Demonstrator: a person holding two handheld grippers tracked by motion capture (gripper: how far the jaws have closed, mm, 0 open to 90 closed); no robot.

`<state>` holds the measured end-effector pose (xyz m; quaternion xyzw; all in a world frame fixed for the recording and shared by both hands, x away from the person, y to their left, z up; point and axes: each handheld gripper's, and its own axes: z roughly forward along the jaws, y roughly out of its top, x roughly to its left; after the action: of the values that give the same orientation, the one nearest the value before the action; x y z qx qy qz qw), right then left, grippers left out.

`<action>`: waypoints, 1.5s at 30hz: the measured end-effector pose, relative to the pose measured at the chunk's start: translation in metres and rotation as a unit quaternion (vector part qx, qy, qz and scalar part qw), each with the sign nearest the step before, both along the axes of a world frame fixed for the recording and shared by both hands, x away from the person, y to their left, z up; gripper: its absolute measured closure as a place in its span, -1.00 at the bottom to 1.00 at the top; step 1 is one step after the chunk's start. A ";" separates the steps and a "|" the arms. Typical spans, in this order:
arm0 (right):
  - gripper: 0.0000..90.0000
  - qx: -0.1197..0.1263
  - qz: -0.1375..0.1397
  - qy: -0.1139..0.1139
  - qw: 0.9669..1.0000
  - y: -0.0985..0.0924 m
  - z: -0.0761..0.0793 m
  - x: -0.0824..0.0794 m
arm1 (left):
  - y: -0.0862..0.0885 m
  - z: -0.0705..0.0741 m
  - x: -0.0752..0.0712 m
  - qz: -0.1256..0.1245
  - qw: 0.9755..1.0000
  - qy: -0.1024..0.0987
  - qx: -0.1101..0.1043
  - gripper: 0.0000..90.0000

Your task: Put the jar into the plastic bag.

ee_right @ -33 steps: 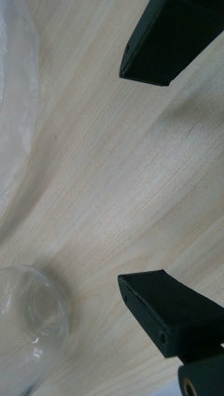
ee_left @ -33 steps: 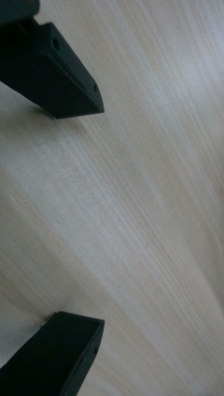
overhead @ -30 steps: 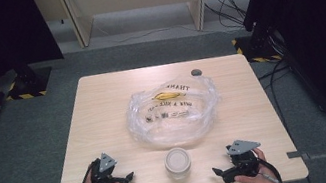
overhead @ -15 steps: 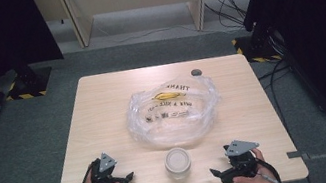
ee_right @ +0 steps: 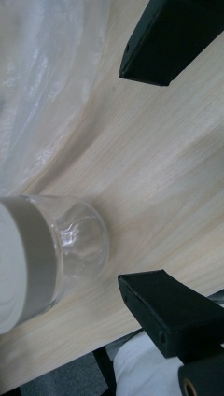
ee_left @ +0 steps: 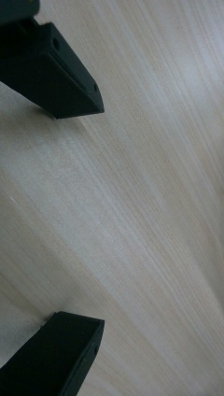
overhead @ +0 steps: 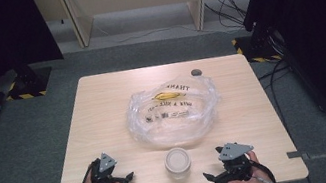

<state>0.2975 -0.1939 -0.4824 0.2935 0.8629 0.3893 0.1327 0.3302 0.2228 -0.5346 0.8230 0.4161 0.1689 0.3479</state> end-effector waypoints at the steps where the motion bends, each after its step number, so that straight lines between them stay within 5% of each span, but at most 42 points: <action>1: -0.92 0.001 0.003 -0.001 1.000 0.002 0.001 0.000 | 0.000 0.000 0.000 0.000 1.000 0.000 0.000 -1.00; 16: -0.92 0.001 0.038 -0.011 0.999 0.026 0.013 0.002 | 0.000 0.000 0.000 0.000 1.000 0.000 0.000 -1.00; 45: -0.92 -0.007 0.075 -0.001 0.997 0.067 0.013 0.016 | 0.000 0.000 0.000 0.000 1.000 0.000 0.000 -1.00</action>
<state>0.3131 -0.1268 -0.4693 0.2267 0.8852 0.3922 0.1059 0.3302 0.2228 -0.5346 0.8231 0.4160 0.1688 0.3478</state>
